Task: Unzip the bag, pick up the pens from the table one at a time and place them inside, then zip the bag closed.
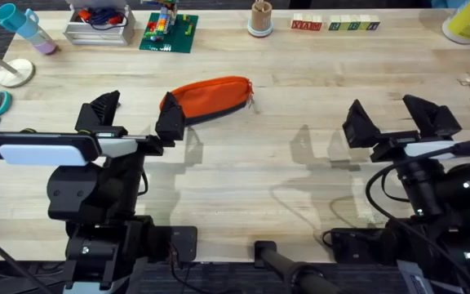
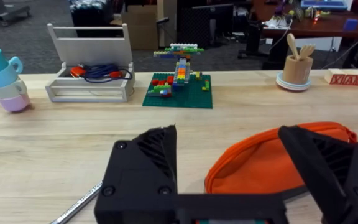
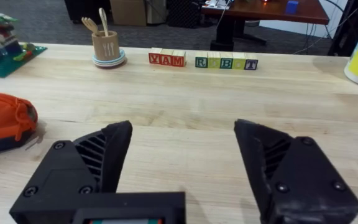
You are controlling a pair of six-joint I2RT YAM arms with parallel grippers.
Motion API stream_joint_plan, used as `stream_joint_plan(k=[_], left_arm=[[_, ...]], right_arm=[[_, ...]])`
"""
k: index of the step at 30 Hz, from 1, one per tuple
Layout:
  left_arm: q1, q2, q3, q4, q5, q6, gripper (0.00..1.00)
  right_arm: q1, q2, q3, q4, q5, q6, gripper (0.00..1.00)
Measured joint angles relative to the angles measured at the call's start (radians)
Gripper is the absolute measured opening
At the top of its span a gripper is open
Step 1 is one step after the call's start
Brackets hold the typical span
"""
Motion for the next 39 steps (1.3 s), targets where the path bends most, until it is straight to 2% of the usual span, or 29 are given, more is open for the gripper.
stream_joint_plan(k=[13,19,25,31,39], left_arm=[[0.000,0.000,0.000,0.000,0.000,0.000,0.995],[0.000,0.000,0.001,0.016,-0.002,-0.001,0.993],[0.000,0.000,0.038,-0.023,-0.019,-0.001,0.993],[0.000,0.003,0.176,-0.122,-0.033,-0.001,0.994],[0.000,0.133,0.421,-0.327,-0.059,-0.001,0.993]], right_arm=[[0.000,0.000,0.000,0.003,0.000,0.000,0.998],[0.000,0.000,0.000,0.096,0.000,0.000,0.997],[0.000,0.002,0.015,0.091,-0.005,0.000,0.996],[0.000,0.067,0.150,0.027,-0.008,0.000,0.996],[0.000,0.307,0.422,-0.117,-0.011,0.000,0.996]])
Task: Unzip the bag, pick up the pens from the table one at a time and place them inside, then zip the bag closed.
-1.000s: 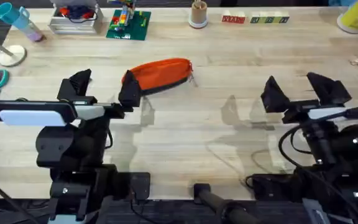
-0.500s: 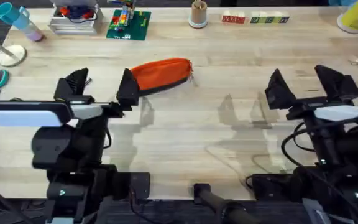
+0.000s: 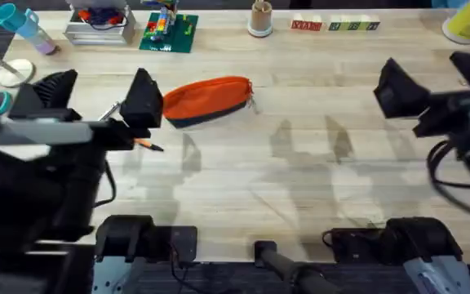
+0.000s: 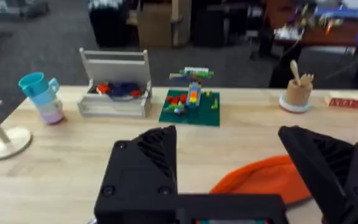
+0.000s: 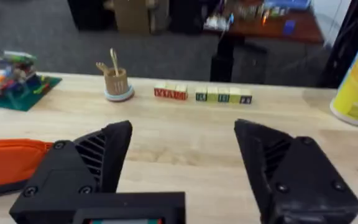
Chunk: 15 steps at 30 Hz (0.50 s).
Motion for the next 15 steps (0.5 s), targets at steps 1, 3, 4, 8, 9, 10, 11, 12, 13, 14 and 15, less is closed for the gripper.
stream_joint_plan(k=[1,3,4,8,9,10,11,12,13,14,15], left_arm=[[0.000,0.030,0.042,-0.041,-0.001,0.000,0.993],[0.000,0.089,0.116,-0.116,-0.001,0.000,0.993],[0.000,0.122,0.154,-0.156,-0.001,0.000,0.993],[0.000,0.256,0.289,-0.305,-0.001,0.000,0.993],[0.000,0.291,0.323,-0.343,-0.001,0.000,0.993],[0.000,0.324,0.357,-0.377,-0.001,0.000,0.993],[0.000,0.356,0.389,-0.409,0.000,0.000,0.993],[0.000,0.388,0.421,-0.433,0.000,0.000,0.993],[0.000,0.418,0.454,-0.459,0.000,0.000,0.993],[0.000,0.444,0.481,-0.482,-0.001,0.000,0.993],[0.000,0.475,0.514,-0.510,-0.001,0.000,0.993]], right_arm=[[0.000,0.042,0.045,-0.035,0.000,0.000,0.996],[0.000,0.119,0.128,-0.094,0.000,0.000,0.998],[0.000,0.158,0.171,-0.122,0.000,0.000,0.996],[0.000,0.309,0.329,-0.233,0.000,0.000,0.996],[0.000,0.345,0.363,-0.261,0.000,0.000,0.997],[0.000,0.377,0.395,-0.291,0.000,0.000,0.997],[0.000,0.408,0.425,-0.323,0.000,0.000,0.996],[0.000,0.442,0.458,-0.357,0.000,0.000,0.997],[0.000,0.473,0.487,-0.386,0.000,0.000,0.996],[0.001,0.501,0.513,-0.413,0.000,0.000,0.996],[0.004,0.531,0.542,-0.443,0.000,0.000,0.997]])
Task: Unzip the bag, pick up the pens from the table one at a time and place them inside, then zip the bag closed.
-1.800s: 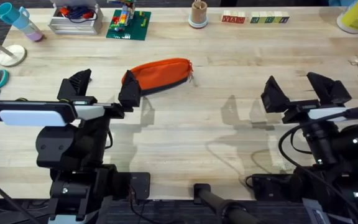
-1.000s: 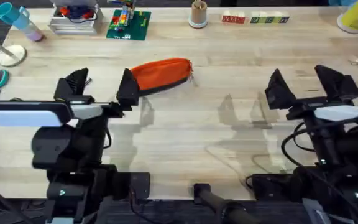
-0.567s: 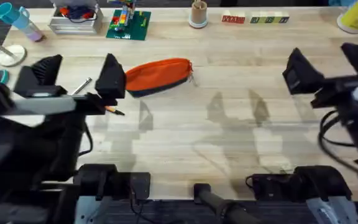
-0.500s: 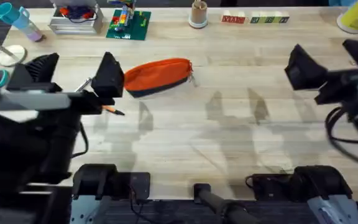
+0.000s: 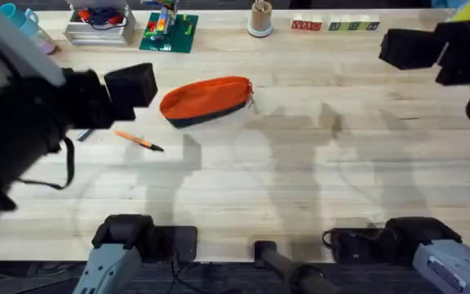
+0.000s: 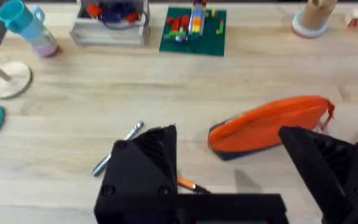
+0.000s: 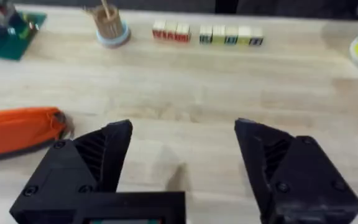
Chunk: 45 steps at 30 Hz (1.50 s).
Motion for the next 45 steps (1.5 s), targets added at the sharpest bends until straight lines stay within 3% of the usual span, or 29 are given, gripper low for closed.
stream_joint_plan(k=[7,19,23,27,34,39,45], left_arm=[[0.000,0.179,0.147,-0.125,0.000,0.000,0.993],[0.002,0.335,0.165,-0.031,0.000,0.038,0.993],[0.056,0.364,0.165,-0.018,0.016,0.083,0.992],[0.166,0.417,0.165,-0.021,0.170,0.201,0.990],[0.344,0.573,0.165,-0.024,0.574,0.477,0.990],[0.395,0.697,0.165,-0.029,0.749,0.651,0.993],[0.415,0.852,0.165,0.092,0.816,0.737,0.992]], right_arm=[[0.026,0.164,0.145,-0.096,0.000,0.000,0.996],[0.030,0.238,0.162,-0.086,0.000,0.000,0.997],[0.030,0.238,0.162,-0.086,0.000,0.000,0.997],[0.030,0.238,0.162,-0.080,0.000,0.000,0.997],[0.030,0.238,0.162,-0.078,0.000,0.000,0.997],[0.030,0.238,0.162,-0.078,0.000,0.000,0.998],[0.030,0.238,0.162,-0.070,0.000,0.000,0.998]])
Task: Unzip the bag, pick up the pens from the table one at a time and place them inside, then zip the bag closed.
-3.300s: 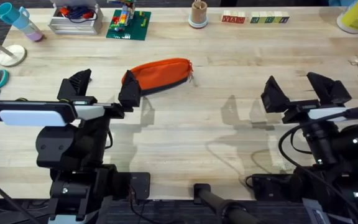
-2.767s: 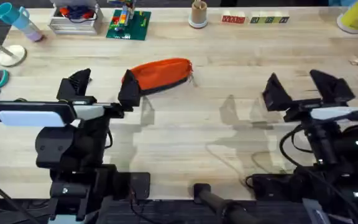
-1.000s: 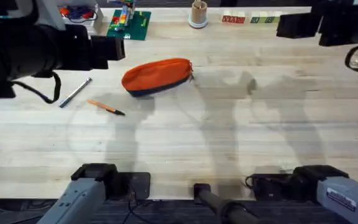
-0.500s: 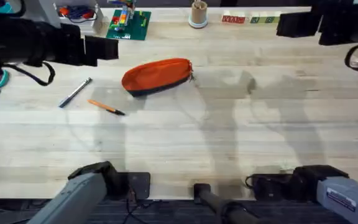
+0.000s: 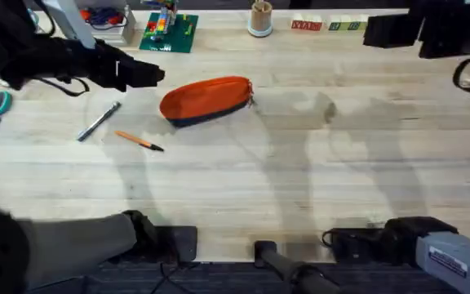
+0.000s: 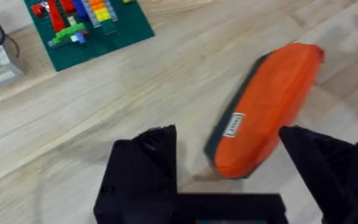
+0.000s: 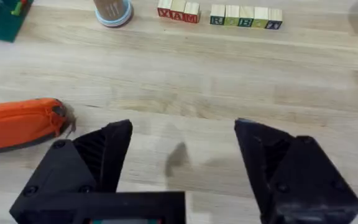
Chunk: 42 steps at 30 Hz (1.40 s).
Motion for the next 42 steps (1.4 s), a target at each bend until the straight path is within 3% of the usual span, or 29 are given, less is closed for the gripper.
stream_joint_plan(k=[6,11,15,20,25,28,31,36,42], left_arm=[[0.002,0.130,0.000,0.030,-0.024,0.022,0.992],[0.002,0.201,0.000,0.072,-0.001,0.040,0.993],[0.022,0.210,0.000,0.009,0.094,0.220,0.993],[0.088,0.210,0.001,-0.114,0.221,0.463,0.993],[0.153,0.210,0.002,-0.336,0.285,0.706,0.993],[0.157,0.210,0.002,-0.460,0.300,0.862,0.993],[0.146,0.210,0.002,-0.489,0.304,0.982,0.992],[0.127,0.217,0.003,-0.441,0.303,1.099,0.993],[0.124,0.268,0.003,-0.377,0.303,1.142,0.993]], right_arm=[[0.000,0.000,0.000,0.000,0.000,0.000,0.997],[0.000,0.000,0.000,0.000,0.000,0.000,0.997],[0.000,0.000,0.000,0.000,0.000,0.000,0.997],[0.000,0.000,0.000,0.000,0.000,0.000,0.997],[0.000,0.000,0.000,0.000,0.000,0.000,0.997],[0.000,0.000,0.000,0.001,0.000,0.000,0.997],[0.000,0.000,0.000,0.001,0.000,0.000,0.997],[0.000,0.000,0.000,0.001,0.000,0.000,0.997],[0.000,0.000,0.000,0.001,0.000,0.000,0.997]])
